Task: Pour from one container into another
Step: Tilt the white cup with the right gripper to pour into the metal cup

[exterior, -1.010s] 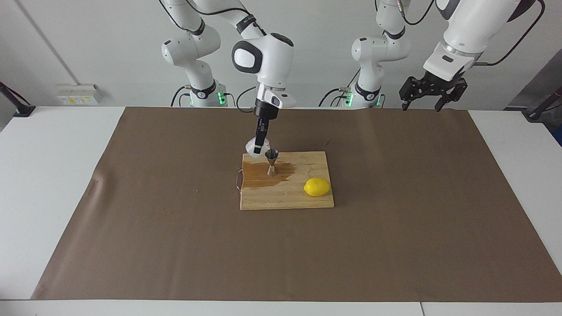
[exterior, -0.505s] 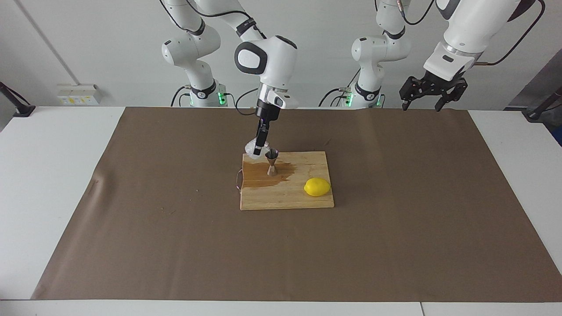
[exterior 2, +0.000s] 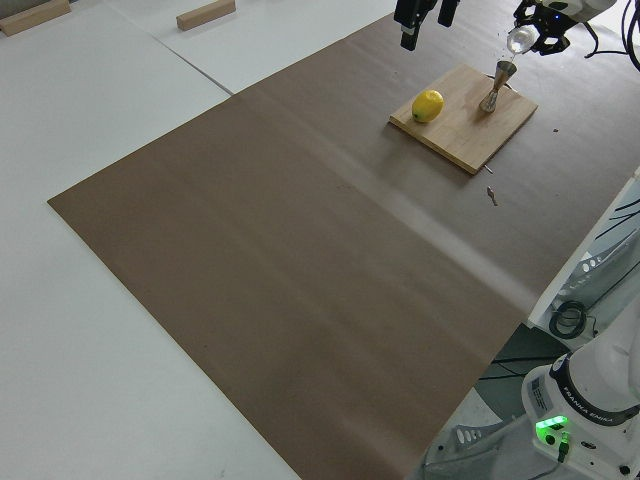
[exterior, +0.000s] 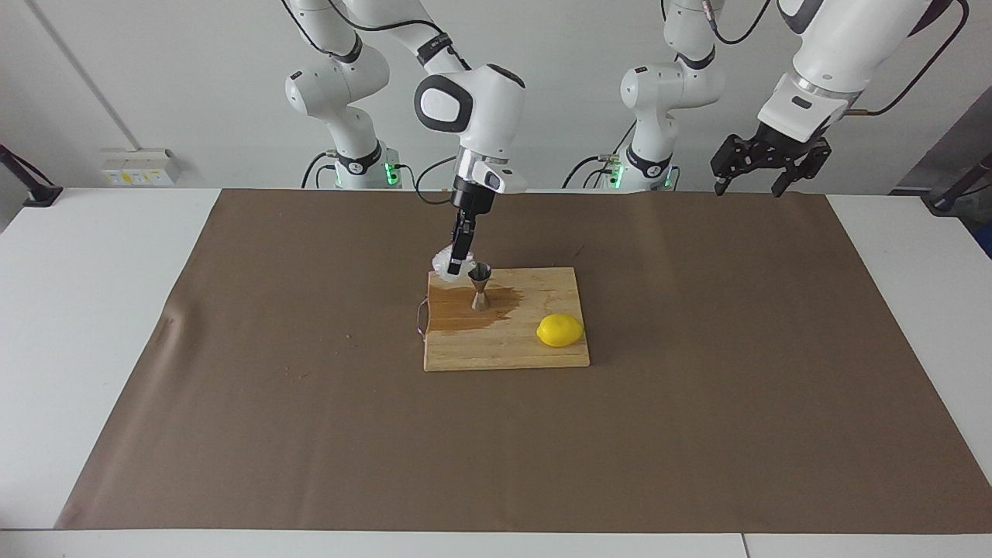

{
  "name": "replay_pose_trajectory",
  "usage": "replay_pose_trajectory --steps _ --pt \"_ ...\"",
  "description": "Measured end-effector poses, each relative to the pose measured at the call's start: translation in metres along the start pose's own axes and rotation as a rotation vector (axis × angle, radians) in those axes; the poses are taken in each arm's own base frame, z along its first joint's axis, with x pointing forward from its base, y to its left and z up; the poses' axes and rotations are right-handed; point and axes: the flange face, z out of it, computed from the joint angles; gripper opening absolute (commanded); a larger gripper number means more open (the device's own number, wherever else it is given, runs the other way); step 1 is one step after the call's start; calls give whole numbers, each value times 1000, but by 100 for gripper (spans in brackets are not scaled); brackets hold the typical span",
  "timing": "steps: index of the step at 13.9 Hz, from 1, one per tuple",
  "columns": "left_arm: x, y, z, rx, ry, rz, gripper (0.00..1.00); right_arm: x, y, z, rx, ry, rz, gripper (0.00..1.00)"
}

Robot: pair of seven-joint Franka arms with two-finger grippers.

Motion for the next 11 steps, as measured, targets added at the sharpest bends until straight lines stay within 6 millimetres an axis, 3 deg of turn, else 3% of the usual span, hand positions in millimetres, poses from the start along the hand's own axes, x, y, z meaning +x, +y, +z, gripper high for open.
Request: replay_pose_trajectory --steps 11 --pt "0 -4 0 -15 -3 -6 100 5 -2 0 22 12 65 0"
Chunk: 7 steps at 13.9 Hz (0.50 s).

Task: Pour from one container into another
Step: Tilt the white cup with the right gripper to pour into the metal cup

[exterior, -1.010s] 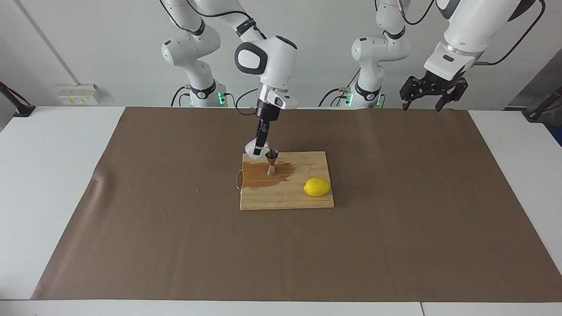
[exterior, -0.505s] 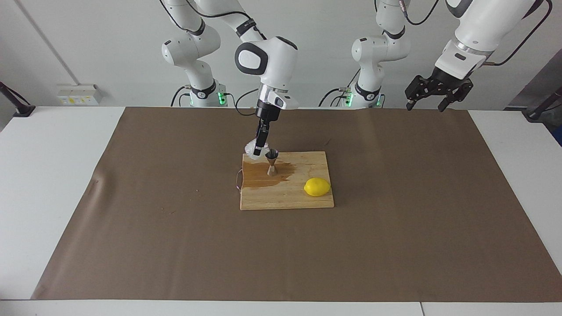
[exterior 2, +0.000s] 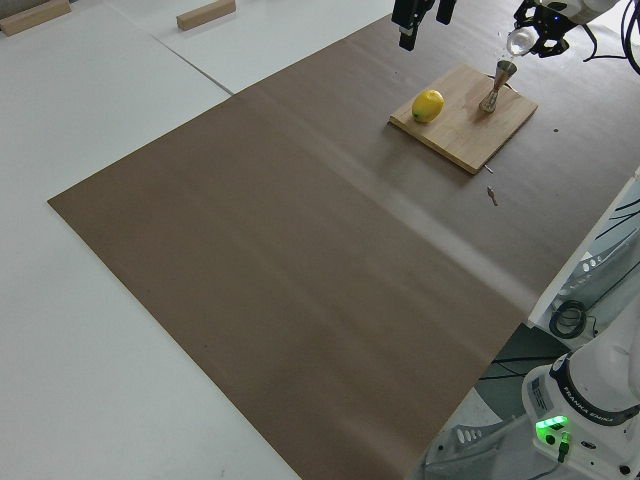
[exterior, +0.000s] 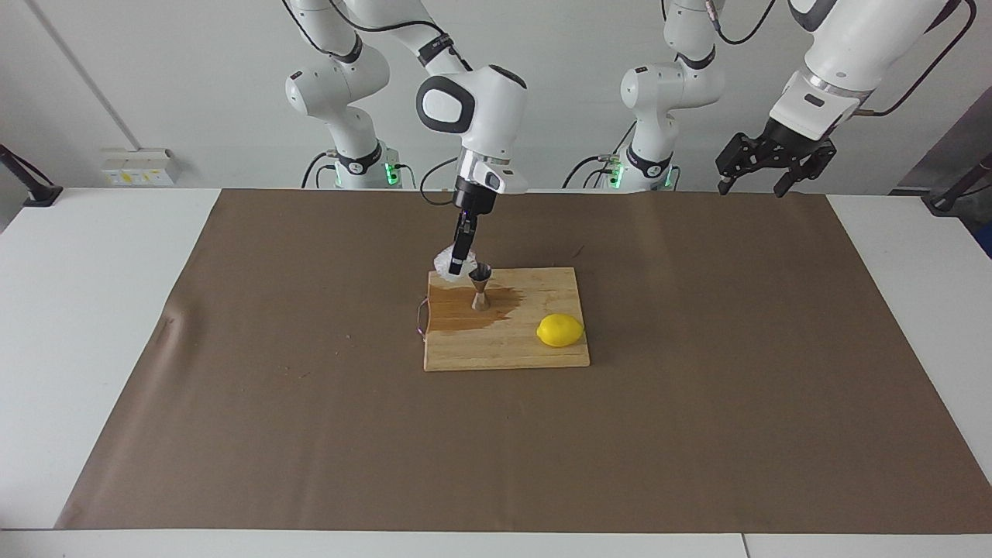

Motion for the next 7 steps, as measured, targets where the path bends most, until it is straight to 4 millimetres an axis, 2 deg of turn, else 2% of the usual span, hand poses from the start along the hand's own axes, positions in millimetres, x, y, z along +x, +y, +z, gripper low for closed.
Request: replay_pose_trajectory --steps 7 --pt "-1 -1 1 0 -11 -2 100 7 10 -3 64 42 77 0"
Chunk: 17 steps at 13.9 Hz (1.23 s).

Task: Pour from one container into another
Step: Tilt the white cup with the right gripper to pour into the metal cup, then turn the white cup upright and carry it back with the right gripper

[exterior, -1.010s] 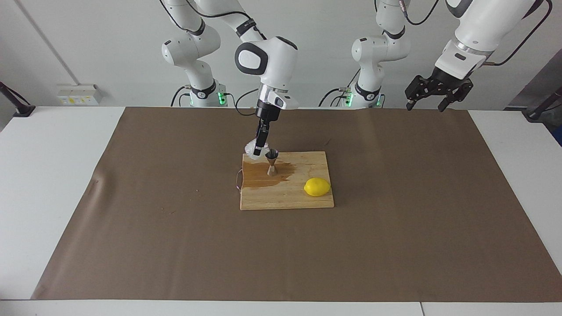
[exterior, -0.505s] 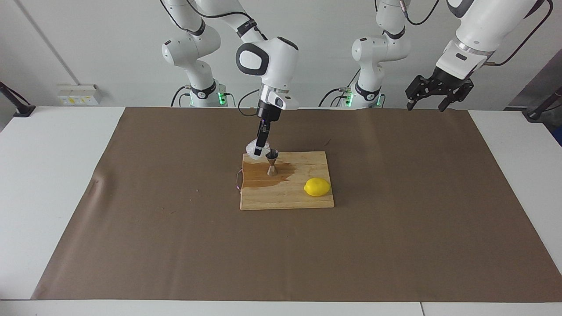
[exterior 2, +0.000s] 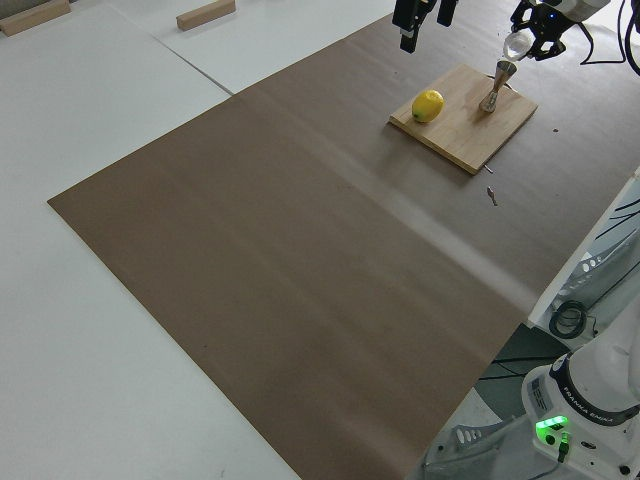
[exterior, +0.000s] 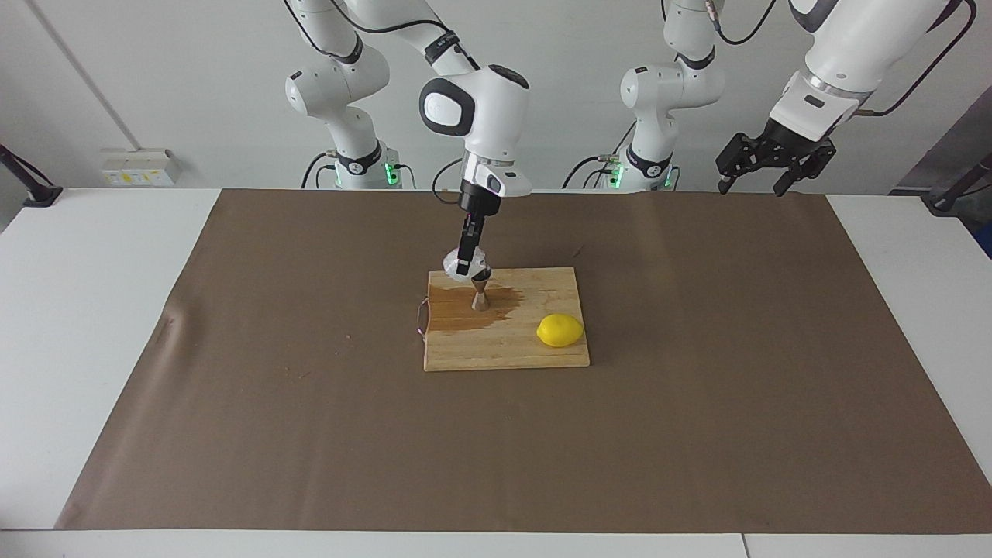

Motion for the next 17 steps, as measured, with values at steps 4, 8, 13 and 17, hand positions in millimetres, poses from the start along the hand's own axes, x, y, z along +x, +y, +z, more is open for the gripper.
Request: replay_pose_trajectory --steps 4,8,13,17 --pt "0 0 0 0 -1 0 100 -5 8 2 14 3 32 0" --pt "0 0 0 0 -1 0 100 -17 18 11 89 18 77 0" --pt "0 0 0 0 -1 0 100 -57 49 35 237 83 38 0" --pt "0 0 0 0 -1 0 100 -113 80 65 357 201 -15 0"
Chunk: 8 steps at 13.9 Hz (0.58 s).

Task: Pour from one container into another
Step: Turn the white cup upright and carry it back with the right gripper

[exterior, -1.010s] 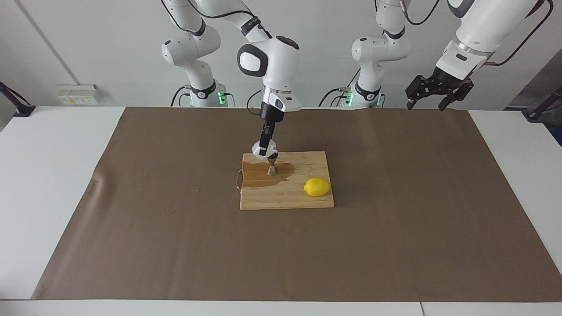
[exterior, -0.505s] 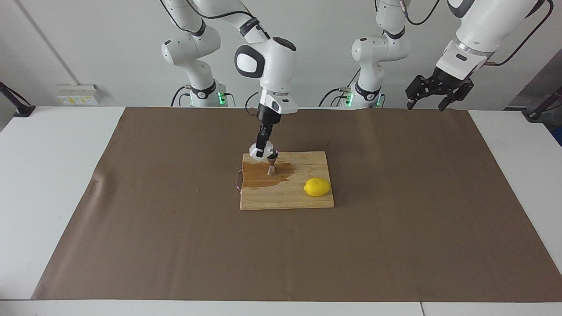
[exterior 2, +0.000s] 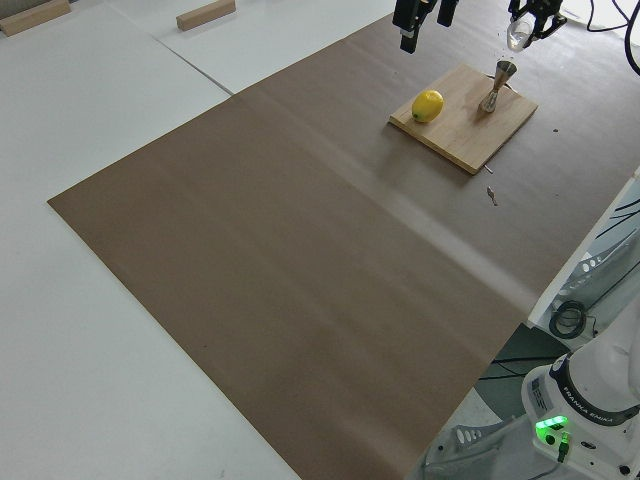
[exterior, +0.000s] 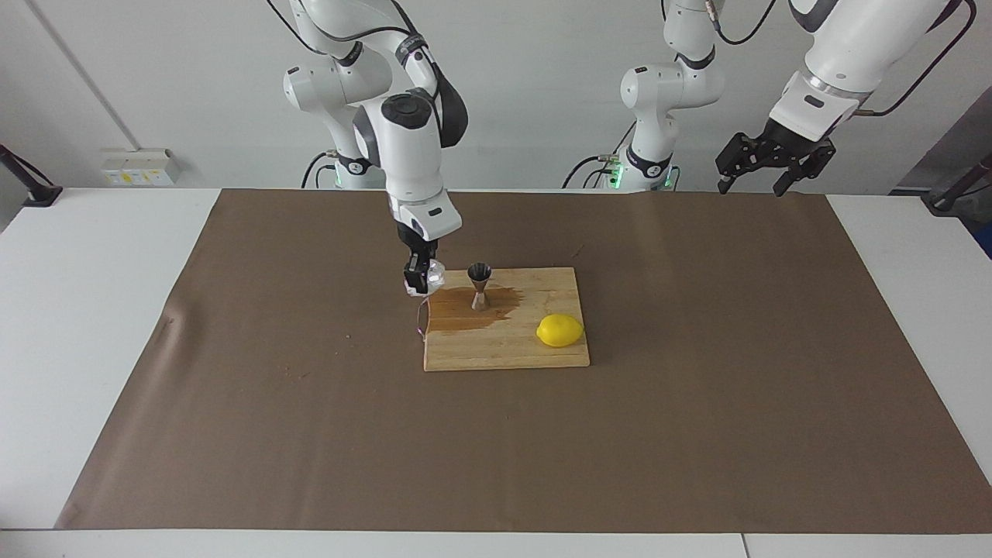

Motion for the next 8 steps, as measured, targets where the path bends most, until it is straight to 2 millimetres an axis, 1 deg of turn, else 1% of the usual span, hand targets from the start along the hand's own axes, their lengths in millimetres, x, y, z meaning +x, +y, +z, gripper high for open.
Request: replay_pose_trajectory --steps 3,5,8 --pt "0 0 0 0 0 0 100 -56 21 12 82 144 -22 0" --pt "0 0 0 0 0 0 100 -102 32 23 105 252 -34 0" --pt "0 0 0 0 0 0 100 -164 35 42 97 390 -56 0"
